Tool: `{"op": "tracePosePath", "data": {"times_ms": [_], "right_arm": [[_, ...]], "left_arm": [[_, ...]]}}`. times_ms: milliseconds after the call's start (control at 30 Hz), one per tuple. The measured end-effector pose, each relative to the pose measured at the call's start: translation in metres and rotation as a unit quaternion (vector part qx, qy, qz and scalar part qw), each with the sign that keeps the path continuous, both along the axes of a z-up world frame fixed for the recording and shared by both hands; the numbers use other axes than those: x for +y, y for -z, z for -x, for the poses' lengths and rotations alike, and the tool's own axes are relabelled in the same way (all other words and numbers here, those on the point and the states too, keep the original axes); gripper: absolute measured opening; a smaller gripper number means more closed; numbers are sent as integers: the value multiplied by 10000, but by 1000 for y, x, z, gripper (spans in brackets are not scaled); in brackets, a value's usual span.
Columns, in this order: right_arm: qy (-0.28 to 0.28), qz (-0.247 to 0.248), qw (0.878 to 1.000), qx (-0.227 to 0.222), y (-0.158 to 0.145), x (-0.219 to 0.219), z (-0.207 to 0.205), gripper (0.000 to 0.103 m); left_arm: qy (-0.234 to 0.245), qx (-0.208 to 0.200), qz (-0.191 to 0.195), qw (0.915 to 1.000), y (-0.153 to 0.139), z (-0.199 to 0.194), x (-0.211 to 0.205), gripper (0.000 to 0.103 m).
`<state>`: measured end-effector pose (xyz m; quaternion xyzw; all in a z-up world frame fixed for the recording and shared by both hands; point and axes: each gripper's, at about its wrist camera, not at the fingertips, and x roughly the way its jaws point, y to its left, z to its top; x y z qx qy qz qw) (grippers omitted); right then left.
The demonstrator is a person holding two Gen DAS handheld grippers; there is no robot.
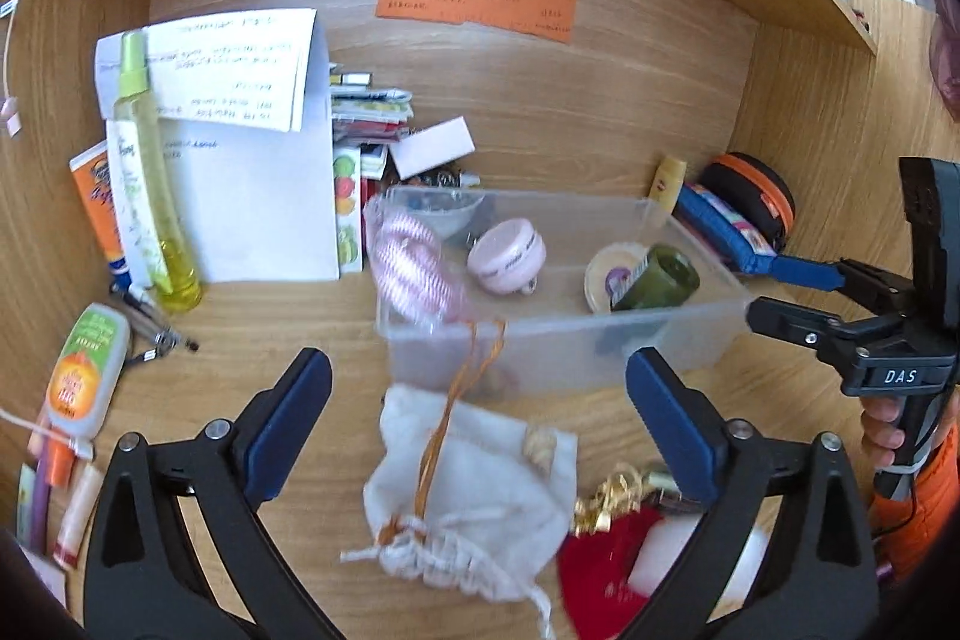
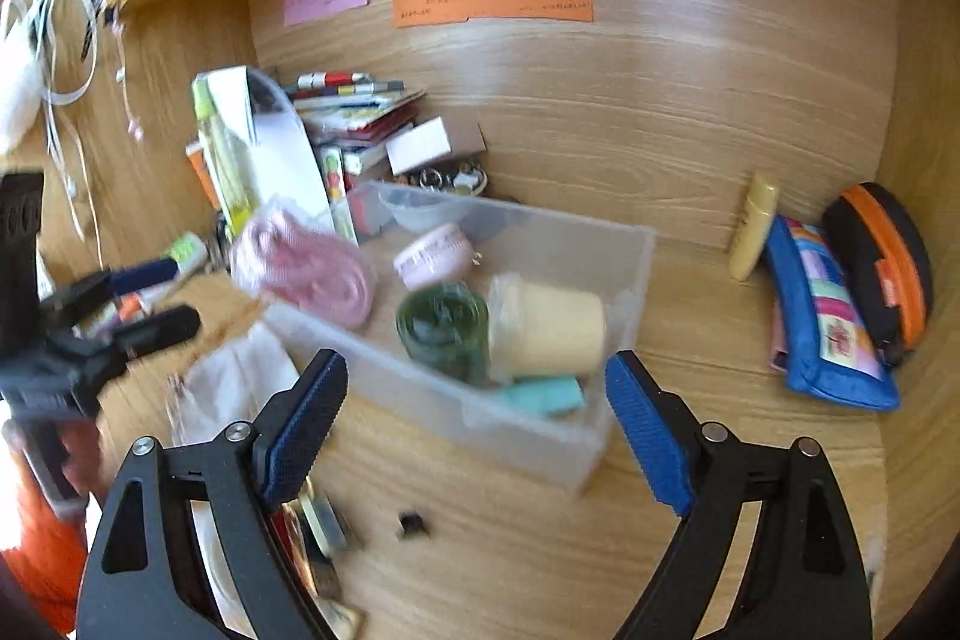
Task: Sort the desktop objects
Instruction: 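Withdraw both tools and move the left tool to the small seashell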
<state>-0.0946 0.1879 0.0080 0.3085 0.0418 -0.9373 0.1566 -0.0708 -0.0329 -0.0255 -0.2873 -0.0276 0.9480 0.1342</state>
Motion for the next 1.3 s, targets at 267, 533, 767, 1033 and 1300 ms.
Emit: {"op": "tracePosePath", "data": {"times_ms": [267, 533, 767, 1033, 1300], "right_arm": [[-30, -293, 9996, 7, 21, 6, -31, 86], [-220, -36, 9993, -296, 39, 12, -27, 85], [-595, 229, 9948, -797, 55, 11, -16, 51], [-959, -366, 9916, -783, 63, -9, -17, 40], [-1193, -431, 9845, -1209, 78, -18, -3, 40]], "left_arm": [[-157, -297, 150, 9993, 22, -10, -3, 100], [438, 120, 390, 9982, 9, -23, 32, 66], [905, -399, 931, 9907, 35, 3, 62, 24], [896, -741, 1083, 9873, 51, 21, 60, 21], [950, -837, 1314, 9832, 57, 24, 59, 21]]}}
